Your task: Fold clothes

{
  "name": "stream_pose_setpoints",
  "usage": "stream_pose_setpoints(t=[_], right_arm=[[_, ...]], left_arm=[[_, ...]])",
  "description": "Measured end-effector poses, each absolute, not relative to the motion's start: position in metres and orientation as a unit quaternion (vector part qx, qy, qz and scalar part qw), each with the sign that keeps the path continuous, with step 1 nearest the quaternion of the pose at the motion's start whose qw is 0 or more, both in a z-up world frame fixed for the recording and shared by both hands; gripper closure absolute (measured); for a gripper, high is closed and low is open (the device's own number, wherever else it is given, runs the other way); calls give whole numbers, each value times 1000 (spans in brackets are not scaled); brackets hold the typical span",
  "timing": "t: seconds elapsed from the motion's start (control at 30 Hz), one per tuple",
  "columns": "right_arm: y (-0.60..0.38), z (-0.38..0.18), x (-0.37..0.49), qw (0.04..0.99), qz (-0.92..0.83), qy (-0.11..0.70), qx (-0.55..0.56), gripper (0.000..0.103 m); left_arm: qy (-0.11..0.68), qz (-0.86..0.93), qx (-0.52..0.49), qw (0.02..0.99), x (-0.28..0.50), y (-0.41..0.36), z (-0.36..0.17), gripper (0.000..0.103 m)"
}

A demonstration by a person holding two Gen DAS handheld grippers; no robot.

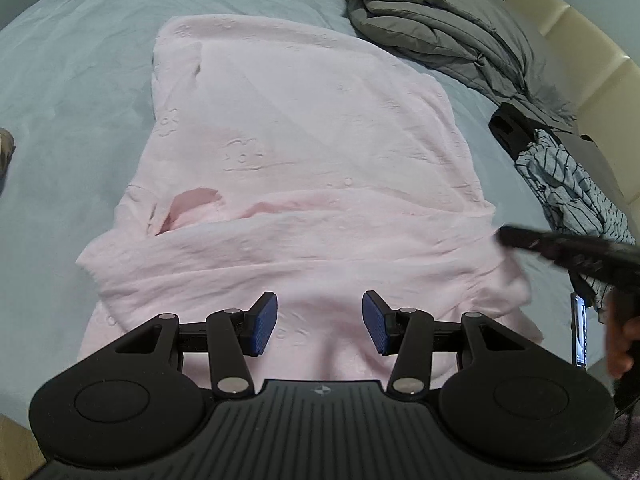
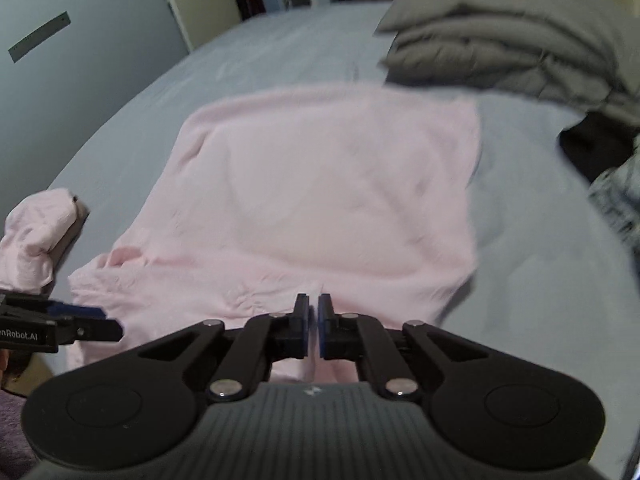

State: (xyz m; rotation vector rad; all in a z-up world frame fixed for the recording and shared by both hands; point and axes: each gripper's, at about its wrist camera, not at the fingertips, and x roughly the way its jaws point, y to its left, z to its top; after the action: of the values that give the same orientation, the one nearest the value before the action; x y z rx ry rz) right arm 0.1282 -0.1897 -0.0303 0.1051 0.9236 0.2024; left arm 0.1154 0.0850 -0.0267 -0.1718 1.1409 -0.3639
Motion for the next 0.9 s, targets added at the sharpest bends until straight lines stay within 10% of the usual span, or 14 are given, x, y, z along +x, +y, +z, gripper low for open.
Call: stream_pose_setpoints(t=[0.67,0.8,0.9], right_arm=[[-280,-51,122,881,-9,467,79,95],[-285,-49,119,877,8,461,135,54],[-277,-45,116,880,20,455,133,53]], left_arm=[[534,-126,-41,835,123,107,-37,58],[535,-124,-39,835,122,113,-38,58],[536,-122,-37,834,121,116,-39,58]])
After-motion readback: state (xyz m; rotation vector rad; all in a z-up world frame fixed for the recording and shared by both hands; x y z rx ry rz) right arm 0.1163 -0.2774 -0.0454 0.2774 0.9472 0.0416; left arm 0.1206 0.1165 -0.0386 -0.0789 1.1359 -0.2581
